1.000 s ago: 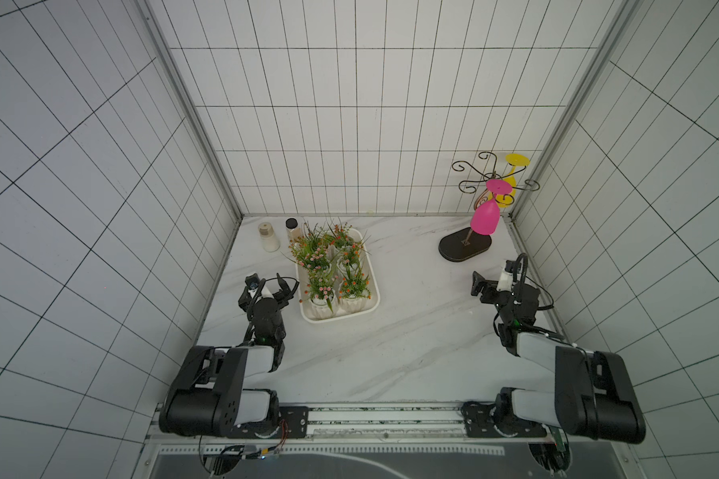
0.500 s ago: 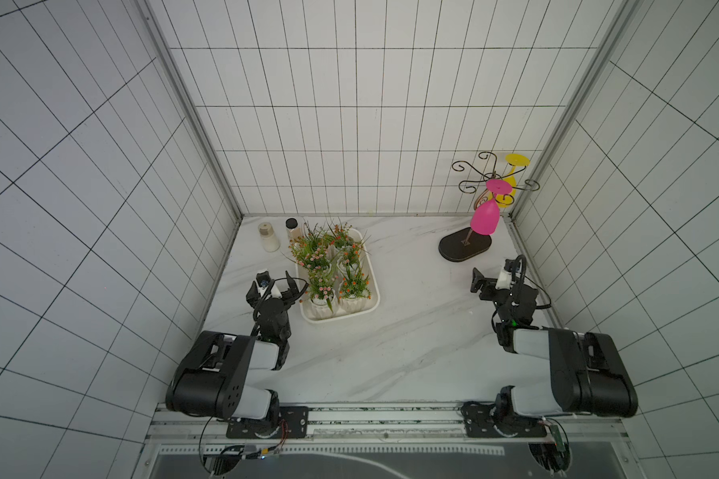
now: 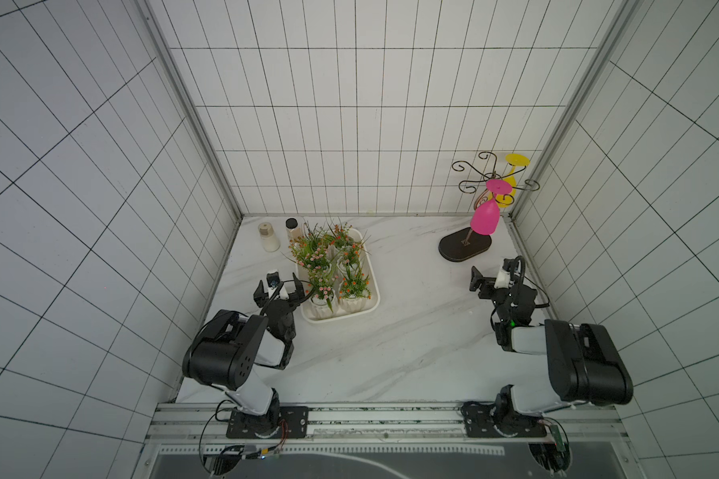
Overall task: Put the potted gypsophila into the storage box
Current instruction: Reset both arms
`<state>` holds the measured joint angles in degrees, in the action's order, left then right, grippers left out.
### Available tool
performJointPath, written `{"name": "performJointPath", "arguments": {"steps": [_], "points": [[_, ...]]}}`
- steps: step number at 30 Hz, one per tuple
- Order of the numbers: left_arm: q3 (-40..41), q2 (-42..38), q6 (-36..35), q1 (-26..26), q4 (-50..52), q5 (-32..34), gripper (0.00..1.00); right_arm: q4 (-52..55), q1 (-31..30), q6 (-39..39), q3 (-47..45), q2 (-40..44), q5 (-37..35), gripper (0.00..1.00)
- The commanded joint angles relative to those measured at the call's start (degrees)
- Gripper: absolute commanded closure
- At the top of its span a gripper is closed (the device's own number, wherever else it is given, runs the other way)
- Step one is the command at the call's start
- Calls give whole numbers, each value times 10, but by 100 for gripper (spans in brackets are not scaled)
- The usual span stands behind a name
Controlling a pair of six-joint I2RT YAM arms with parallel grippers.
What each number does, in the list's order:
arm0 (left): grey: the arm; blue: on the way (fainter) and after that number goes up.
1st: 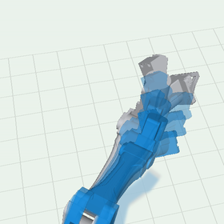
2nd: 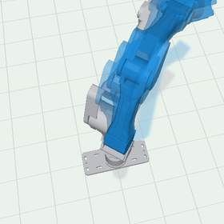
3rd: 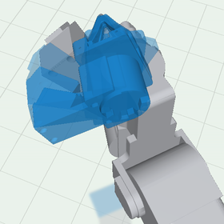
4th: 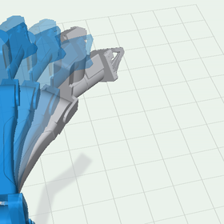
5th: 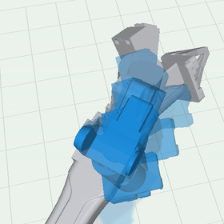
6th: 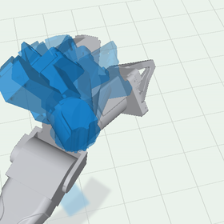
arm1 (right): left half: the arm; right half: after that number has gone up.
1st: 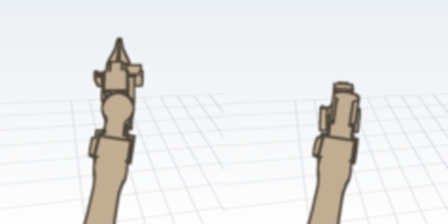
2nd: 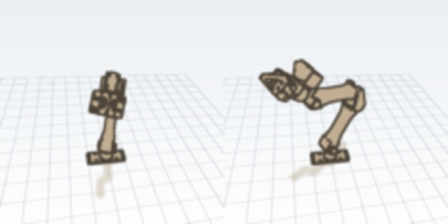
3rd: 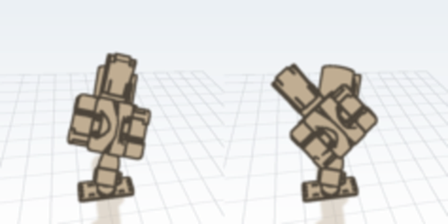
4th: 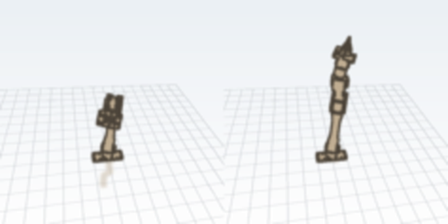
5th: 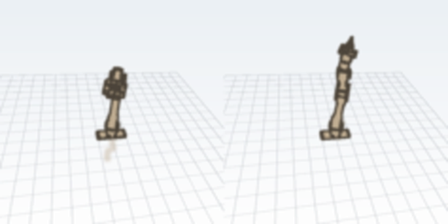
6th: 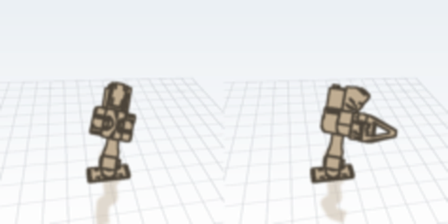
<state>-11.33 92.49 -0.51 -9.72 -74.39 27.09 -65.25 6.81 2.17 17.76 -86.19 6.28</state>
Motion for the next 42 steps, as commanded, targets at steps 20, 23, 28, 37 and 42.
{"name": "performJointPath", "arguments": {"steps": [20,23,28,37,42], "points": [[-64,-1,-6,-2,81,16,3,-62,-19,-30,-26,-28,-4,1],[-67,-3,-4,-1,90,18,3,-60,-19,-30,-25,-29,-3,1],[-67,-3,-4,-2,92,18,3,-55,-19,-30,-22,-31,-5,1],[-69,-3,-3,-1,93,18,3,-66,-19,-29,-31,-26,-3,1],[-68,-3,-3,-1,93,18,3,-66,-20,-29,-30,-27,-4,1]]}}
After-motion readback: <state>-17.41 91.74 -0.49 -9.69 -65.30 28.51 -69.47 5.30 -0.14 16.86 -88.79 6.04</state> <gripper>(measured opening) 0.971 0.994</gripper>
